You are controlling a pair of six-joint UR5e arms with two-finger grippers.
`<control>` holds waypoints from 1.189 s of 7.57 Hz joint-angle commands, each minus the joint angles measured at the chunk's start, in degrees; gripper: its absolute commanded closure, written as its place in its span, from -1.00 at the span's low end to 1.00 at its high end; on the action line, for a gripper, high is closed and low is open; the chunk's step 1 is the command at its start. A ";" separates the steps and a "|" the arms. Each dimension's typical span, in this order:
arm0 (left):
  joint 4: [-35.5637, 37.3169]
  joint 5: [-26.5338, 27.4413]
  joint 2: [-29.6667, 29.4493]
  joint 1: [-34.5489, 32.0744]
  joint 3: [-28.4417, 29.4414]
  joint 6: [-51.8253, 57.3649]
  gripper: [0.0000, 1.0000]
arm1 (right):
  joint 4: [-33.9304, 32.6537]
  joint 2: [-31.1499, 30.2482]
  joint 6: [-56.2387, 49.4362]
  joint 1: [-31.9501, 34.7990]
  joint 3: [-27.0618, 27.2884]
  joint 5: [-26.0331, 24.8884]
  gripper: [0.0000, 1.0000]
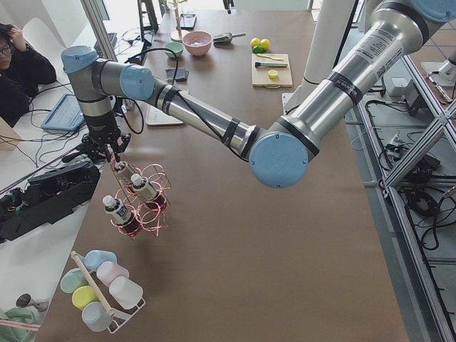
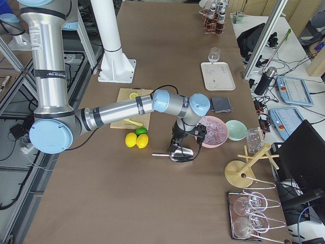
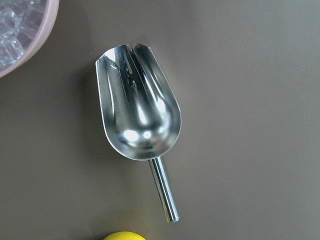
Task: Take tea from basket to plate
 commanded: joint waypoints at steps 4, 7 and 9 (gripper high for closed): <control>20.80 -0.19 -2.09 -1.24 -15.75 1.47 1.00 | -0.01 0.07 0.00 0.18 -0.07 -0.13 -1.00; 31.47 -0.53 -4.38 -0.19 -25.59 -1.58 1.00 | -0.01 0.51 0.00 -0.35 -0.15 -0.13 -1.00; 32.52 -0.54 -4.39 3.32 -32.08 -11.05 1.00 | -0.01 -0.02 0.00 0.17 -0.24 -0.13 -1.00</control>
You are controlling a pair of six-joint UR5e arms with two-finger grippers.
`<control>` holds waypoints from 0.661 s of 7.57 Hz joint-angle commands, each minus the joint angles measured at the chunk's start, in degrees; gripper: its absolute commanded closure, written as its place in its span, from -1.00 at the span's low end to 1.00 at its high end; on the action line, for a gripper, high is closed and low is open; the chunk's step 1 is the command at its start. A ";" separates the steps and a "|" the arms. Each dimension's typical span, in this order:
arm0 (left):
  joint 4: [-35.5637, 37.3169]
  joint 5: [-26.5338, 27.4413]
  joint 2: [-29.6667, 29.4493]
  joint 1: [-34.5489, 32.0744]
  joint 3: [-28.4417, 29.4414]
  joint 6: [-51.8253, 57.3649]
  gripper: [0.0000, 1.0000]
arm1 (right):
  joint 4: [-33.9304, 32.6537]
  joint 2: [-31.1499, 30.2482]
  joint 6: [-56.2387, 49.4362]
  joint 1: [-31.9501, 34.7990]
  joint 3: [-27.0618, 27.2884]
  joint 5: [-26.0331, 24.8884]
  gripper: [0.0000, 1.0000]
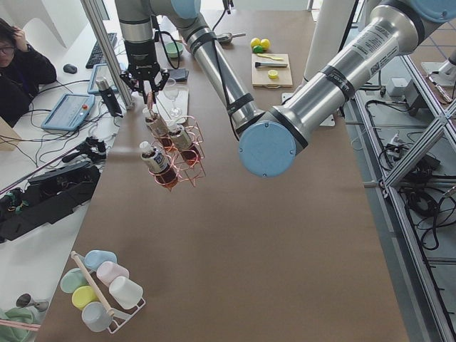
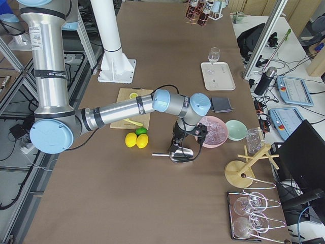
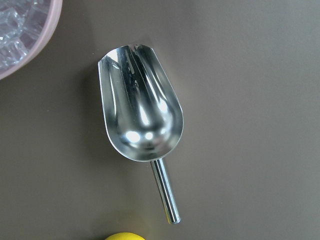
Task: Take tea from basket to plate
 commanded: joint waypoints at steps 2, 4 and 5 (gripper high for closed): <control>1.56 -0.09 -0.45 10.68 -10.48 -16.03 1.00 | 0.00 -1.18 -0.09 1.59 -0.06 0.00 -1.00; 1.82 -0.62 -0.45 15.87 -14.63 -24.28 1.00 | 0.09 -0.57 -0.09 1.42 0.20 0.00 -1.00; 1.74 -0.62 -0.45 18.60 -16.30 -28.24 1.00 | 0.09 -0.48 -0.09 1.16 0.38 0.00 -1.00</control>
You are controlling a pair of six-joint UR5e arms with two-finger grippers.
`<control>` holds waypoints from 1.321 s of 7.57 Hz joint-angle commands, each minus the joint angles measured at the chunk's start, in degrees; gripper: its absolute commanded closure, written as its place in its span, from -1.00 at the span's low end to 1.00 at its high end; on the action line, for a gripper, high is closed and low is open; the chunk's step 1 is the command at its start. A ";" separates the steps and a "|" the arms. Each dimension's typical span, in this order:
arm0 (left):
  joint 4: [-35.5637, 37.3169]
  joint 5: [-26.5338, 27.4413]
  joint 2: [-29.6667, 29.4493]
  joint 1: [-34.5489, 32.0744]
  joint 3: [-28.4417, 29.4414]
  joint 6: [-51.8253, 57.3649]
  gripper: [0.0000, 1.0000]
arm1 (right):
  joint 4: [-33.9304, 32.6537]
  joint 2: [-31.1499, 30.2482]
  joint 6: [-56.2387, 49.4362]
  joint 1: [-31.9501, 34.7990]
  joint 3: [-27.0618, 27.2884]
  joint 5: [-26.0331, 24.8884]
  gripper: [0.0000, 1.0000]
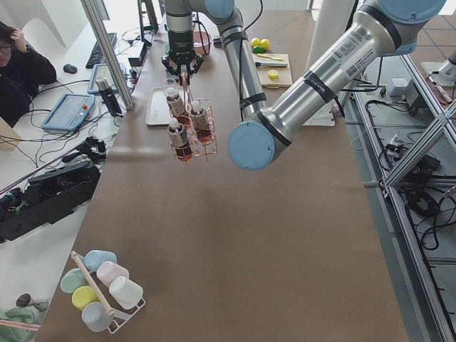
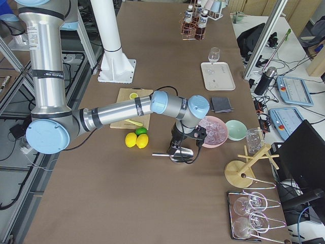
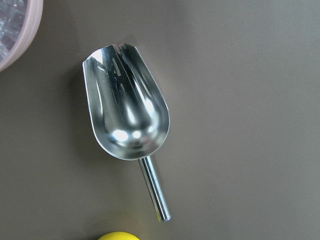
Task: Take tea from basket to plate
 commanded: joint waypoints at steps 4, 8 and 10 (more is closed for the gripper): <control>0.01 0.95 -0.82 20.79 -11.30 -25.92 1.00 | 0.02 0.36 0.11 -1.17 -0.08 0.00 -1.00; -0.52 5.70 -10.91 25.86 -8.17 -33.77 1.00 | 0.02 0.53 0.11 -1.26 -0.17 -0.09 -1.00; -1.13 5.87 -12.77 30.14 -7.90 -35.10 1.00 | 0.02 0.53 0.11 -1.26 -0.17 -0.09 -1.00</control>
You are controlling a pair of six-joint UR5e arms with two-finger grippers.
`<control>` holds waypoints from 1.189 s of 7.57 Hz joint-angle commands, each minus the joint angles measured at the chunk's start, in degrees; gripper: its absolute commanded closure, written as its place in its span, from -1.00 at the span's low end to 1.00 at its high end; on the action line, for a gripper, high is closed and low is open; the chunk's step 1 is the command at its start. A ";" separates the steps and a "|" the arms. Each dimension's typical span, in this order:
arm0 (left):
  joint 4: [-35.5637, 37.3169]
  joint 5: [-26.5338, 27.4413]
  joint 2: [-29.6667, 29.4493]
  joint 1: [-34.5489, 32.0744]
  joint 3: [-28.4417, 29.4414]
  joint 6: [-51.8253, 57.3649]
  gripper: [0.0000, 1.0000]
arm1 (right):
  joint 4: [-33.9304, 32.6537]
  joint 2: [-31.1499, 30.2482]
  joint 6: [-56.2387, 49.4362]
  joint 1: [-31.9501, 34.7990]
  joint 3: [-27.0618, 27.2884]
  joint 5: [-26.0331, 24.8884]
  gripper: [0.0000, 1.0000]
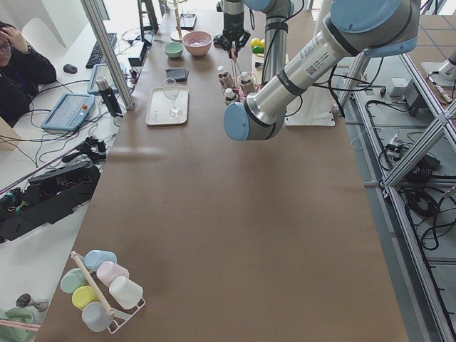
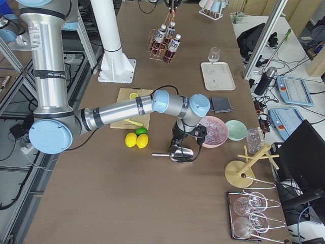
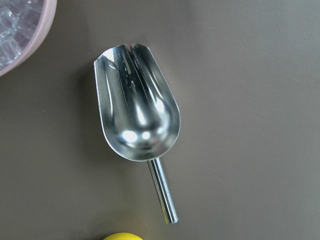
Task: Take tea from basket to plate
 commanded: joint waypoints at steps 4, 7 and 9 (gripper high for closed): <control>-4.66 2.97 -1.52 6.80 1.67 -2.44 1.00 | 0.00 -0.20 0.00 0.08 -0.29 0.09 -1.00; -6.15 2.71 -1.69 6.80 2.64 -2.26 1.00 | 0.00 -0.46 0.00 0.26 -0.29 0.09 -1.00; -6.78 2.79 -0.65 6.98 3.00 -2.18 1.00 | 0.00 -0.55 0.00 0.35 -0.29 0.09 -1.00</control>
